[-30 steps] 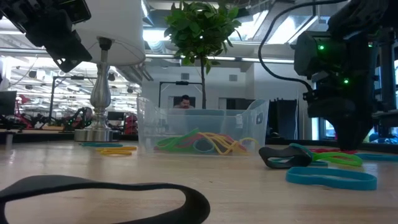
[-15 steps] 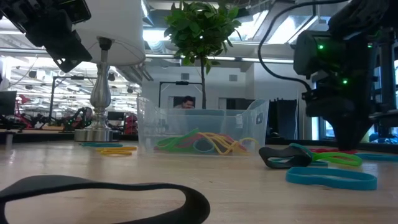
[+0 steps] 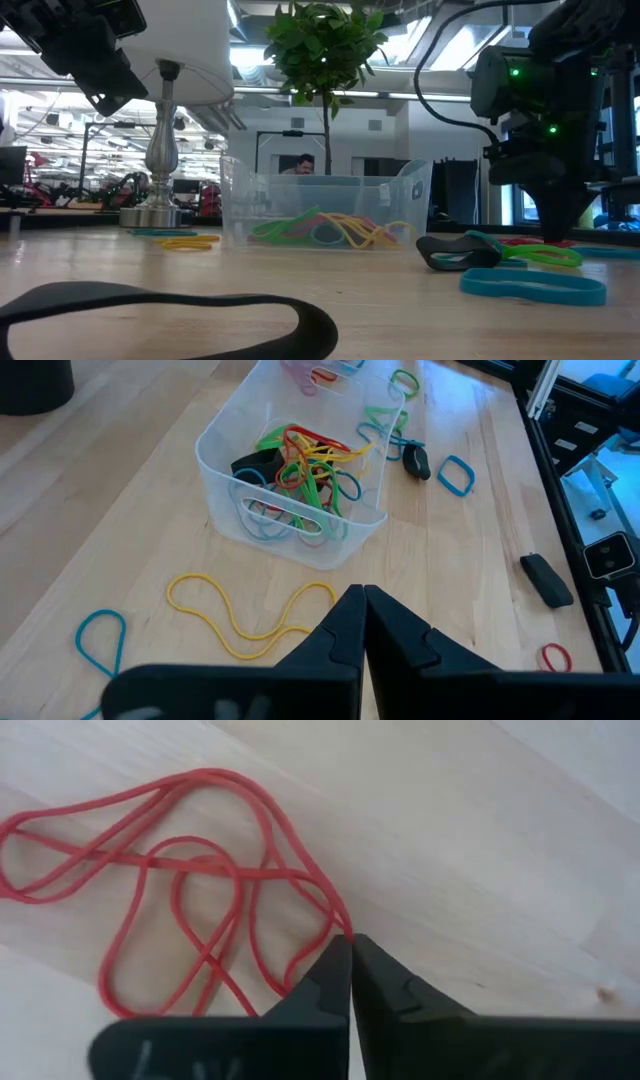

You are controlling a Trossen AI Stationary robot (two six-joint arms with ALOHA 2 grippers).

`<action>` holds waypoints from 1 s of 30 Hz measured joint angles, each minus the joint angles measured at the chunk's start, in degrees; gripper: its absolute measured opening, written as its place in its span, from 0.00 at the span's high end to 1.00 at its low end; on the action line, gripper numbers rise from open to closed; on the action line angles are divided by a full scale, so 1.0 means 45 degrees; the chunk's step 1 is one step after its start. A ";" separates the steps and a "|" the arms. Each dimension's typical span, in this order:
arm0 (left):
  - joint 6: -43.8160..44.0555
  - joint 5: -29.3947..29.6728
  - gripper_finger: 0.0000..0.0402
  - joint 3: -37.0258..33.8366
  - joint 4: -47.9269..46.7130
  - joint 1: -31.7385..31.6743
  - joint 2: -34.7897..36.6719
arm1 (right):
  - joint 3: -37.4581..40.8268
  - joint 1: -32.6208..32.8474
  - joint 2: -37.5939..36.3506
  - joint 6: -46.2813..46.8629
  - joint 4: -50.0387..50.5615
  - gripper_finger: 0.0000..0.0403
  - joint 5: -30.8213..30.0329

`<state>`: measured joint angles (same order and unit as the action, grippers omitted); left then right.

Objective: Pick and place rubber bands into bin
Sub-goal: Put the red rubber band into the transparent container

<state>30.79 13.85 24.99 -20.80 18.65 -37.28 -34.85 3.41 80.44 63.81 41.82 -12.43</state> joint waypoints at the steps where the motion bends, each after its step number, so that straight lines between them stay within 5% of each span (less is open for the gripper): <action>1: -0.0002 0.0000 0.99 0.0000 0.0001 0.0000 0.0000 | -0.0005 0.0003 -0.0065 0.0003 0.0006 0.99 0.0000; 15: -0.0005 0.0000 0.99 0.0000 0.0000 0.0000 0.0000 | -0.0005 0.0003 -0.2054 0.0092 0.0734 0.99 -0.0010; 30: 0.0015 0.0005 0.99 0.0000 0.0005 0.0000 0.0000 | -0.0010 -0.0002 -0.2136 0.0087 -0.0004 0.92 -0.0840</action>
<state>30.85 13.87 24.99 -20.78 18.65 -37.28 -34.89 3.40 70.83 64.20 41.80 -16.21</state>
